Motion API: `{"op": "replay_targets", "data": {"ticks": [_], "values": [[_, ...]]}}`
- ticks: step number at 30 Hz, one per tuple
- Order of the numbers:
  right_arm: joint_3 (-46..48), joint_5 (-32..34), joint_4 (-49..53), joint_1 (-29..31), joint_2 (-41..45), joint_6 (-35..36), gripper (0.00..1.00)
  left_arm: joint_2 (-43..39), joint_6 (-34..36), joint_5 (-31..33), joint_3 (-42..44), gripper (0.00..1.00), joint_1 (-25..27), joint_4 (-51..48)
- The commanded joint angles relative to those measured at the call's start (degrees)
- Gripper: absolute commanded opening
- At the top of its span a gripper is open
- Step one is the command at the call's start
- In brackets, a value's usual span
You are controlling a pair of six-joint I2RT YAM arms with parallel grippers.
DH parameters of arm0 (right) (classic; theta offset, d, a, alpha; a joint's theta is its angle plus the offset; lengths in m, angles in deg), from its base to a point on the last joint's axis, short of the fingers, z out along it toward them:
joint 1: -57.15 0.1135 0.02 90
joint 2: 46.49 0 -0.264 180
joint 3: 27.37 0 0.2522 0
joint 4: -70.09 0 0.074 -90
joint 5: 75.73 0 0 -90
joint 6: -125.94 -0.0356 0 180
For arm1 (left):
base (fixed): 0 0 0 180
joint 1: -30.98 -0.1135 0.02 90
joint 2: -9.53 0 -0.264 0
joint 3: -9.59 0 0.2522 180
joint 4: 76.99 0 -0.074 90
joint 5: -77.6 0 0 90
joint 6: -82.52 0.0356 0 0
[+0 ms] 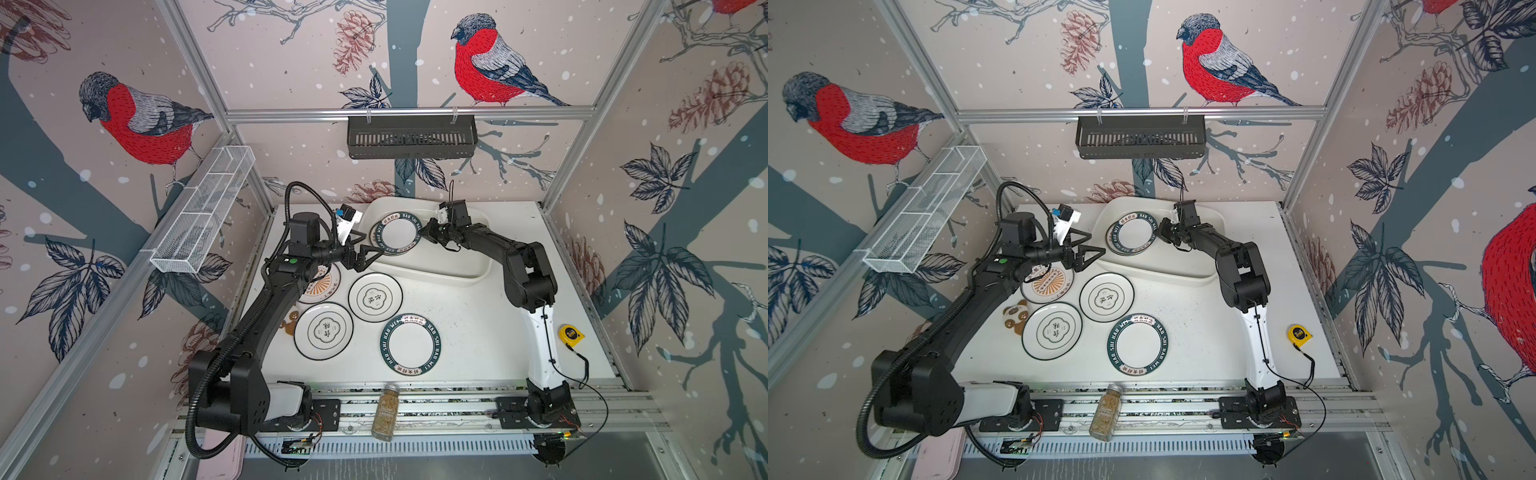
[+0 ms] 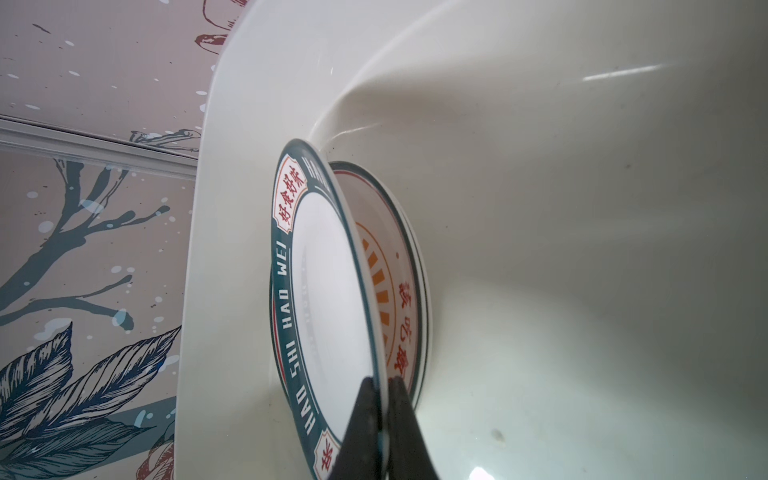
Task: Place the plates into the plastic bin on the countertop
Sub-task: 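Lower the green-rimmed plate onto the sunburst plates and open the right gripper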
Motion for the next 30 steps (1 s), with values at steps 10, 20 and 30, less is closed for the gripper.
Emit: {"op": "replay_targets", "data": {"ticks": [10,20,30], "values": [[-2.2,-0.6,1.8,0.3,-1.0,1.2,0.13,-0.6,-0.5,-1.7,0.2,0.96,0.0,2.9],[-2.7,-0.3,2.8,0.4,-1.7,1.5,0.19,-0.6,-0.7,-1.9,0.6,0.96,0.0,3.4],[-4.2,-0.1,4.3,0.5,-2.2,1.9,0.26,-0.4,-0.7,-1.9,0.6,0.96,0.0,3.7]]}}
